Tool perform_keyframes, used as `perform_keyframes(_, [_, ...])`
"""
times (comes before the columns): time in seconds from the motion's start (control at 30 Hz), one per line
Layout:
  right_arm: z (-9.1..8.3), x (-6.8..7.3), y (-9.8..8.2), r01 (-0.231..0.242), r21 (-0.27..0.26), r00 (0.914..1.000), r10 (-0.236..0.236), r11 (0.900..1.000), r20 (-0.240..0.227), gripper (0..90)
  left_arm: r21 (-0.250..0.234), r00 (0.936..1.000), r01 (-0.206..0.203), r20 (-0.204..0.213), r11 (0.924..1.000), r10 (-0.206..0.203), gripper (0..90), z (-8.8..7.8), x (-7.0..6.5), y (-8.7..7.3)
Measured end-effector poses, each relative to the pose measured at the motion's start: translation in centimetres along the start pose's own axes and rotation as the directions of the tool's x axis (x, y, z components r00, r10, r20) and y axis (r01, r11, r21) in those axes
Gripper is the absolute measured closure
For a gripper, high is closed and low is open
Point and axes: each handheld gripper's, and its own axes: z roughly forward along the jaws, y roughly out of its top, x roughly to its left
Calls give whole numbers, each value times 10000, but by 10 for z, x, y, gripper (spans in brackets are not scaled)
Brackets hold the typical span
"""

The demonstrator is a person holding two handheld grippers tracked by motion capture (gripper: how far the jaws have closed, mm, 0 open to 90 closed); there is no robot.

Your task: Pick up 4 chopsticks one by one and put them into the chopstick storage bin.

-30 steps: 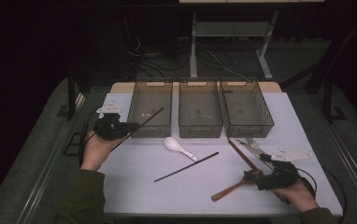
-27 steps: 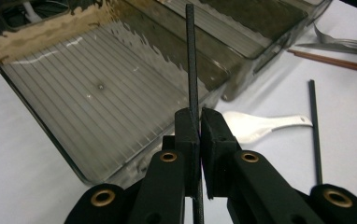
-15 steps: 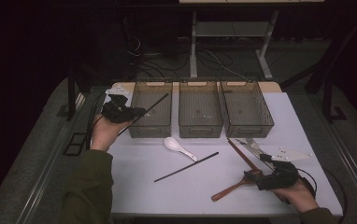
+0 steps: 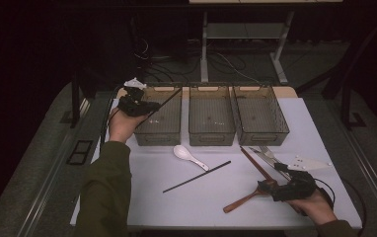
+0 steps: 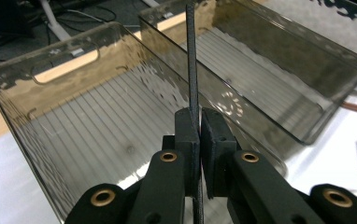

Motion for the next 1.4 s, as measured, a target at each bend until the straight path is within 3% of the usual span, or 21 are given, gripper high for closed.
perform_keyframes(0.13, [0, 0, 0, -71, -27, 10000, 70, 10000, -59, 33, -197, 9996, 265, -67, 9995, -266, 853, 9, 6, 1])
perform_keyframes(0.23, [-1, 0, 0, -103, -46, 9999, 103, 9999, -95, 33, -78, 9995, 179, -266, 9998, -181, 852, 16, 10, 1])
perform_keyframes(0.53, [-3, -2, 0, -194, -195, 9998, 192, 9996, -113, 33, -133, 9986, 392, -351, 9991, -396, 852, 35, 17, -5])
perform_keyframes(0.77, [-3, -1, 0, -197, -184, 9997, 194, 9996, -147, 33, -327, 9947, 879, -508, 9956, -895, 852, 39, 24, -9])
perform_keyframes(1.1, [-3, -1, 0, -183, -156, 9997, 181, 9997, -162, 33, -516, 9908, 1154, -654, 9920, -1186, 851, 44, 27, -12])
perform_keyframes(1.33, [-3, -1, 0, -186, -157, 9997, 183, 9997, -154, 33, -394, 9882, 1360, -658, 9899, -1384, 849, 52, 27, -20])
perform_keyframes(1.4, [-3, -1, 0, -187, -167, 9997, 185, 9997, -154, 33, -275, 9884, 1251, -828, 9918, -1269, 838, 53, 26, -21])
